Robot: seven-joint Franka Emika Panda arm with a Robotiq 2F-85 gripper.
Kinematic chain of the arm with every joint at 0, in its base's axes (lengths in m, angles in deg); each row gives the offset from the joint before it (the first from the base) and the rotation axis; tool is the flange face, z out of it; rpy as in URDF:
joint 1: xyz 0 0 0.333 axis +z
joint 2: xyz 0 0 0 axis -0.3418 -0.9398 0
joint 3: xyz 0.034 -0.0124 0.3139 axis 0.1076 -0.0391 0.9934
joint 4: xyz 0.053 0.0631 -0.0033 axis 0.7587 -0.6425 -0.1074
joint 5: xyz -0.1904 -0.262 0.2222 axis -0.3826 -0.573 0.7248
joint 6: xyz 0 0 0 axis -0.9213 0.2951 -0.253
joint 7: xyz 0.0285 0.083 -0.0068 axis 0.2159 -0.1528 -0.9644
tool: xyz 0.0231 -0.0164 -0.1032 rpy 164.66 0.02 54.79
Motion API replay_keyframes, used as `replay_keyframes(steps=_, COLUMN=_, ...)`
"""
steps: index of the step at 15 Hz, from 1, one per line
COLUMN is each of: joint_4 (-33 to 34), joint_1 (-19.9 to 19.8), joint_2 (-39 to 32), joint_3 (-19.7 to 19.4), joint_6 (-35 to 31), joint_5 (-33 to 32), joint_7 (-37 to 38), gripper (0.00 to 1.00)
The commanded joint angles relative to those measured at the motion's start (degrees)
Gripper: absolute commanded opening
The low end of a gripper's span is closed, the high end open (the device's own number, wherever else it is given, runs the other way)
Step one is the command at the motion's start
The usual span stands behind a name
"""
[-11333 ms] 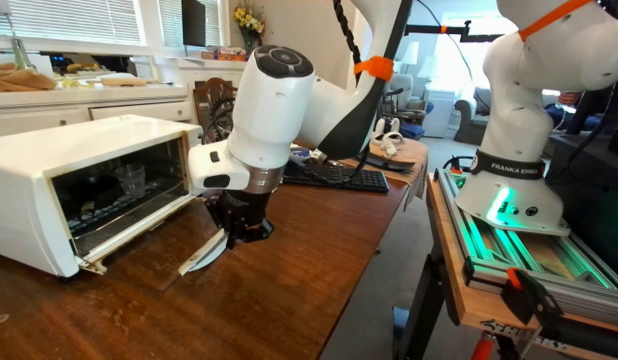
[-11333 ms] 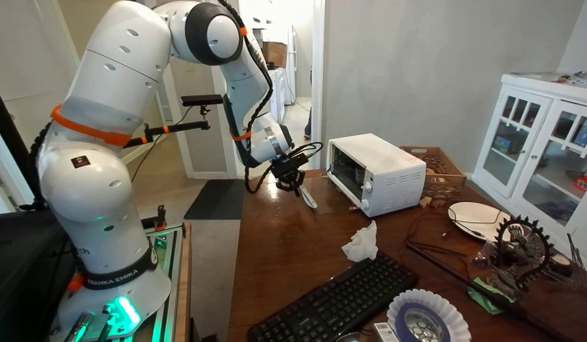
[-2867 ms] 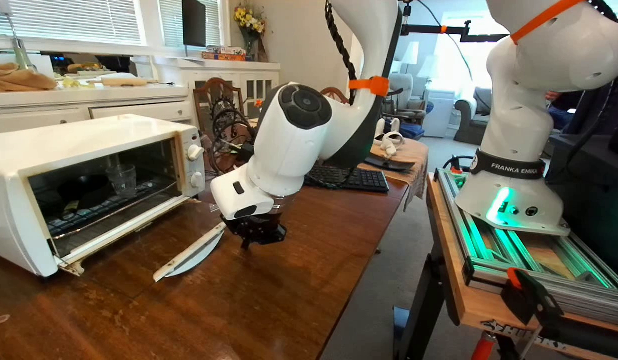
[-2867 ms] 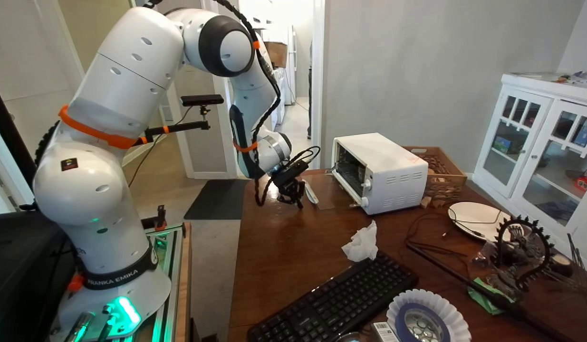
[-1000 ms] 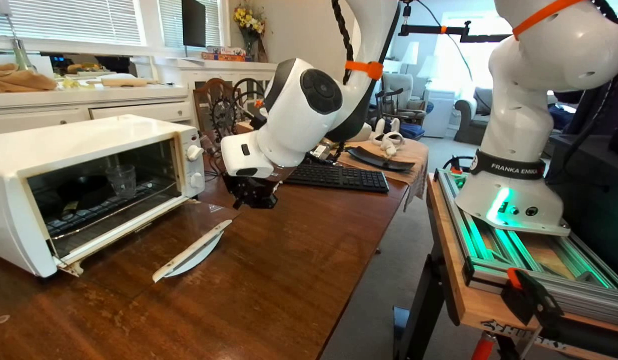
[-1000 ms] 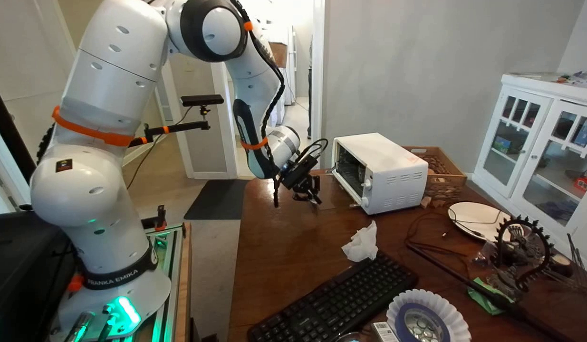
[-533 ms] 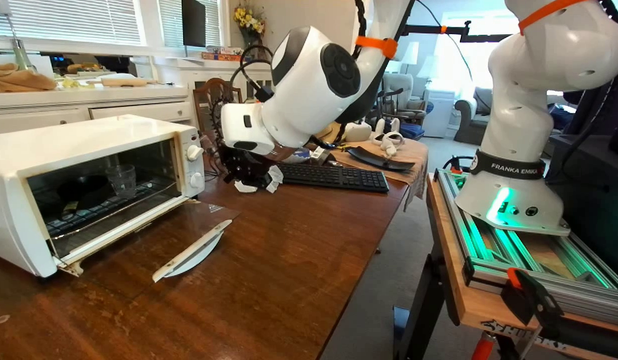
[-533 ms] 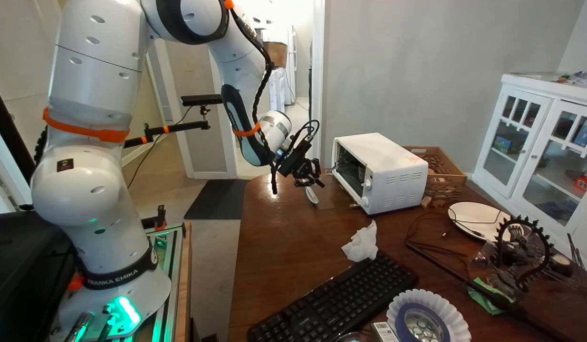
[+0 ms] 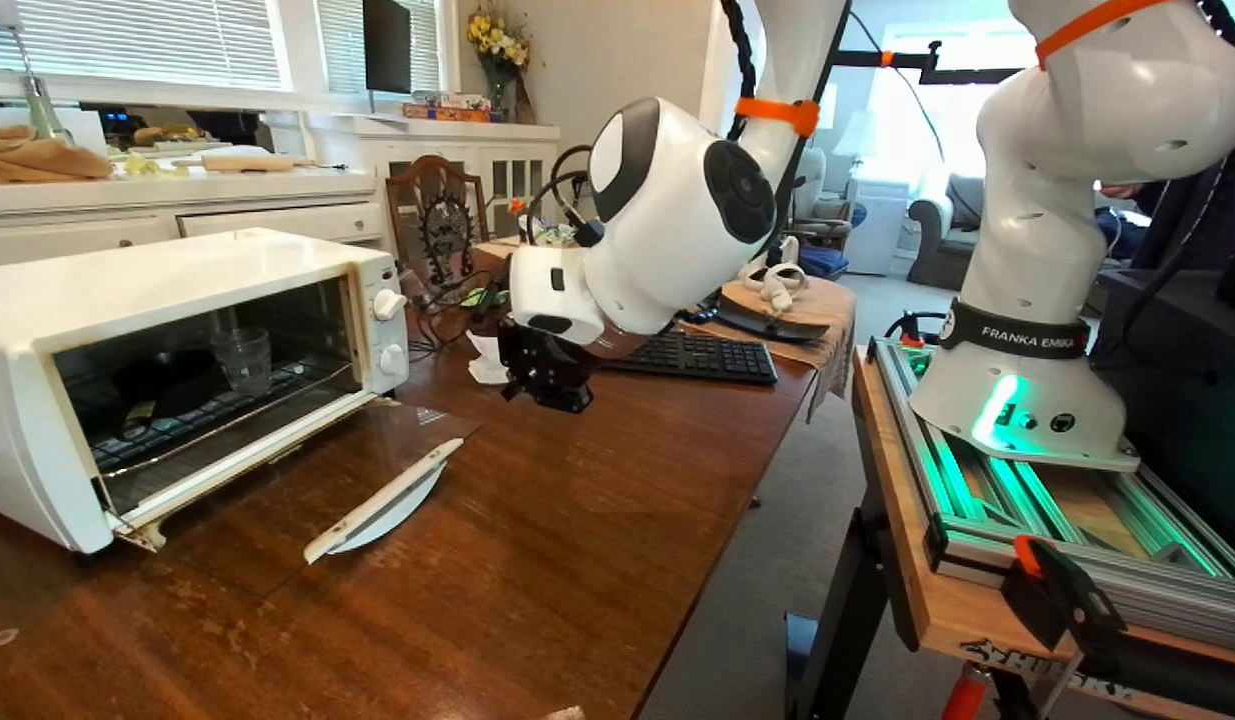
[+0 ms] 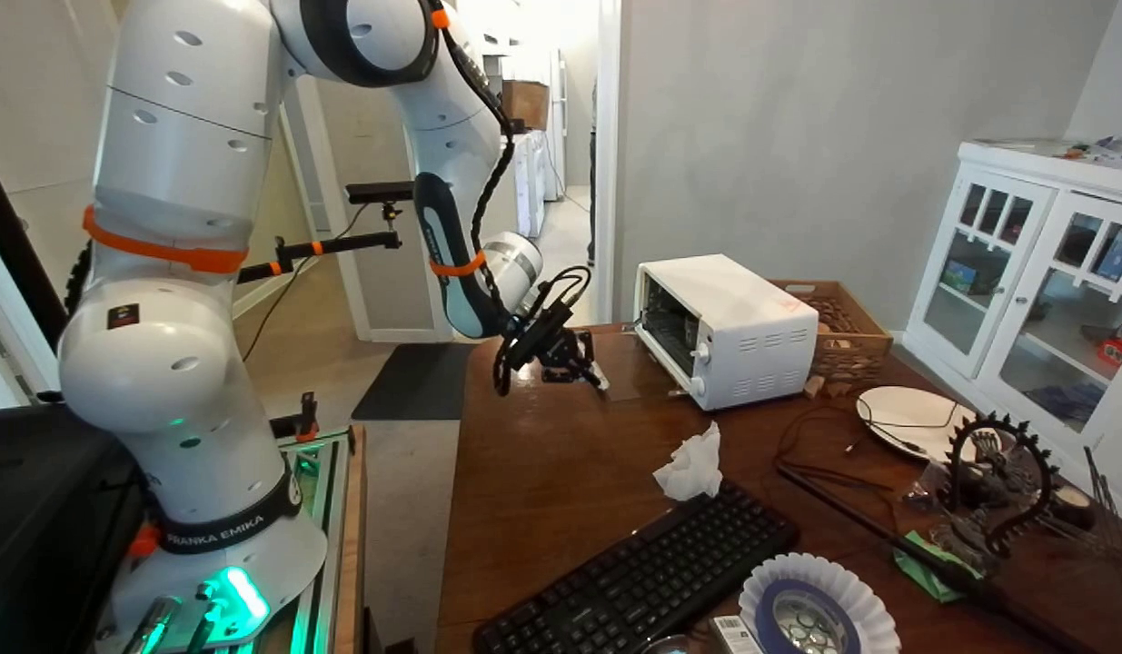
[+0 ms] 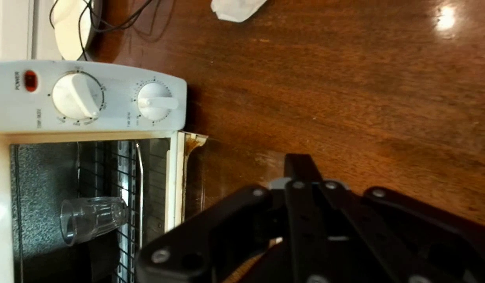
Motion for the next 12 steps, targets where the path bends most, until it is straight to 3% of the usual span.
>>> replay_keyframes(steps=1, joint_4=-0.3, joint_1=-1.1, joint_2=-0.2, joint_3=1.0, joint_6=0.3, joint_5=-0.1, joint_7=0.1, gripper=0.01)
replay_keyframes(steps=6, joint_4=0.2, joint_1=-1.1, joint_2=-0.1, joint_3=1.2, joint_6=0.3, joint_5=0.0, joint_7=0.0, gripper=0.01)
replay_keyframes(steps=12, joint_4=0.2, joint_1=2.5, joint_2=-5.6, joint_3=2.7, joint_6=13.9, joint_5=-11.7, joint_7=10.6, gripper=0.0)
